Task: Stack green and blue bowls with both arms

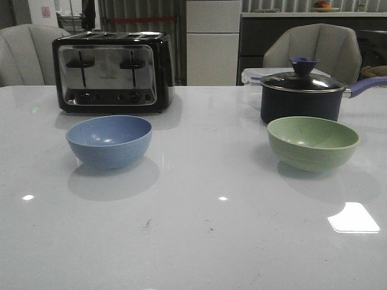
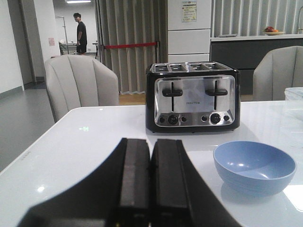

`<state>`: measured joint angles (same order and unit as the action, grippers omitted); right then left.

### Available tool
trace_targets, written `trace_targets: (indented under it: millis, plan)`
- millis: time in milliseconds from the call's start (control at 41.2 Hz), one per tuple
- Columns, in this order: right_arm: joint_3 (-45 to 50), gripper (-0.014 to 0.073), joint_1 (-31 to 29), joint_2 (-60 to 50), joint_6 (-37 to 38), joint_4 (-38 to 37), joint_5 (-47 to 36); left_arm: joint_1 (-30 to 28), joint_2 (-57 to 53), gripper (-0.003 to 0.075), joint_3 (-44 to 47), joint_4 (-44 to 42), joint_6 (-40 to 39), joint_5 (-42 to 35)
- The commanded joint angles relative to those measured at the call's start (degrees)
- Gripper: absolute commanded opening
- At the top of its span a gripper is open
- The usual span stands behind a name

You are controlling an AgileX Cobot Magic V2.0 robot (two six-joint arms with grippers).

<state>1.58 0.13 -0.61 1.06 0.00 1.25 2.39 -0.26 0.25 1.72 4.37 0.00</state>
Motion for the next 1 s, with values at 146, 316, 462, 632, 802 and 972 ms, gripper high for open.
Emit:
trace_targets:
  millis: [146,316,462,632,802,972]
  plan:
    - [-0.1,0.0027,0.0,-1.1,0.0,-0.8,-4.8,-0.1,-1.1,0.0093,0.3,0.4,0.0,-5.3]
    - [-0.1,0.0027,0.0,-1.1,0.0,-0.8,-4.8,-0.1,-1.1,0.0093,0.3,0.4,0.0,-5.3]
    - [-0.1,0.0027,0.0,-1.1,0.0,-0.8,-4.8,-0.1,-1.1,0.0093,0.3,0.4,0.0,-5.3]
    - [-0.1,0.0027,0.0,-1.1,0.0,-0.8,-5.5,-0.1,-1.1,0.0093,0.3,0.4,0.0,-5.3]
    - [-1.1,0.0027,0.0,-1.1,0.0,-0.6,-6.2,-0.1,-1.1,0.0093,0.0,0.4,0.0,-8.3]
    - [-10.0,0.0027,0.0,-1.1,0.0,0.5,1.1,-0.1,-1.1,0.0093,-5.3,0.4,0.0,-6.5]
